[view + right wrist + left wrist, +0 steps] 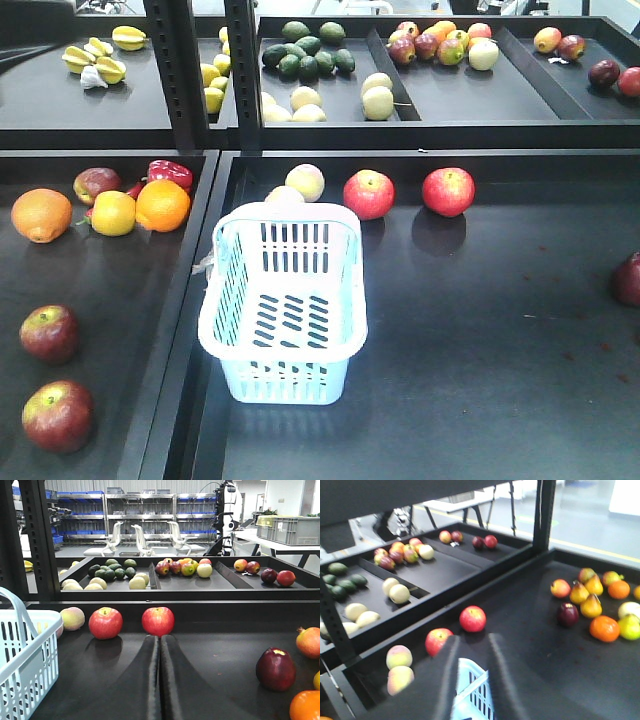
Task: Pick three apples into basket with both arms
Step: 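Lower the left gripper onto the light-blue basket handle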
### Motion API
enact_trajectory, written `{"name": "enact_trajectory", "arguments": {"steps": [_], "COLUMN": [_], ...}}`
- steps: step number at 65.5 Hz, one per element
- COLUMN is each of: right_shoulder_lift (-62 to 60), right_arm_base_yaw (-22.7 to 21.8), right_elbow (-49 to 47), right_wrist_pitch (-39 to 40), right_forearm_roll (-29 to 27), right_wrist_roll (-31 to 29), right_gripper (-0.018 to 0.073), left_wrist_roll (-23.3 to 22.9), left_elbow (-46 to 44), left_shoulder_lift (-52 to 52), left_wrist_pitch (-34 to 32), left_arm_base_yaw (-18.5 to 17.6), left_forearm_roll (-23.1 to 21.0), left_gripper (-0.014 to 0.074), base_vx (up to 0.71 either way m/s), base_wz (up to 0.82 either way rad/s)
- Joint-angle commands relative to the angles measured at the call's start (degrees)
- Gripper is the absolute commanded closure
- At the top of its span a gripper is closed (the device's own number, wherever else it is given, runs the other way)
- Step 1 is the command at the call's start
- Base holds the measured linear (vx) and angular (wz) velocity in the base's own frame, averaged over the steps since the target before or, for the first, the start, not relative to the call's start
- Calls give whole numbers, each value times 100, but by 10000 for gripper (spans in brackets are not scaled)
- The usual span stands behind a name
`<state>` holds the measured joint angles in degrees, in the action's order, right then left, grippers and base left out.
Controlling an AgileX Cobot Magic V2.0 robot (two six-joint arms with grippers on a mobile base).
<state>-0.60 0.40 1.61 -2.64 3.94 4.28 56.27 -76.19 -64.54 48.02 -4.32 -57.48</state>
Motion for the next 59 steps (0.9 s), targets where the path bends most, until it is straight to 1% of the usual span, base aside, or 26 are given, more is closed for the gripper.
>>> {"name": "enact_trajectory", "arguments": {"steps": [1,4,7,10,15,20,27,35,44,52,57,59], "right_shoulder_lift": [-59,-59,-59,-59,-59,-59,-59,-59,-59,-59,-59,-59], "right_arm_base_yaw": [-40,-40,-40,-40,-40,-40,-40,-40,-40,-40,-40,-40], "right_elbow": [86,86,86,86,86,86,86,86,86,86,86,86], "right_wrist_pitch": [425,425,425,425,425,425,425,425,425,425,425,425], "right_forearm_roll": [37,37,37,37,37,37,37,37,37,37,37,37], "right_wrist_roll": [-51,-51,-51,-51,-51,-51,-51,-51,-51,-51,-51,-51], "right_gripper": [564,564,564,564,564,564,564,564,564,564,564,564], "left_wrist_roll": [82,200,340,358,382,382,411,411,411,431,464,470], "left_elbow": [-603,-829,-1102,-1336,-1791,-2250,-2818,-3262,-3504,-3520,-3526,-3526], "left_shoulder_lift": [-468,-701,-983,-1232,-1694,-2101,-2722,-3387,-3985,-4338,-4494,-4544], "left_wrist_pitch": [72,298,548,851,1261,1461,1499,1618,1772,1777,1764,1764], "left_arm_base_yaw": [-39,-39,-39,-39,-147,-322,-687,-1079,-1366,-1516,-1572,-1572], "left_forearm_roll": [-311,-236,-195,-196,-106,238,856,1409,1830,2249,2407,2407], "left_gripper": [265,192,136,89,55,56,68,76,76,76,76,76], "base_vx": [0,0,0,0,0,0,0,0,0,0,0,0], "base_wz": [0,0,0,0,0,0,0,0,0,0,0,0]}}
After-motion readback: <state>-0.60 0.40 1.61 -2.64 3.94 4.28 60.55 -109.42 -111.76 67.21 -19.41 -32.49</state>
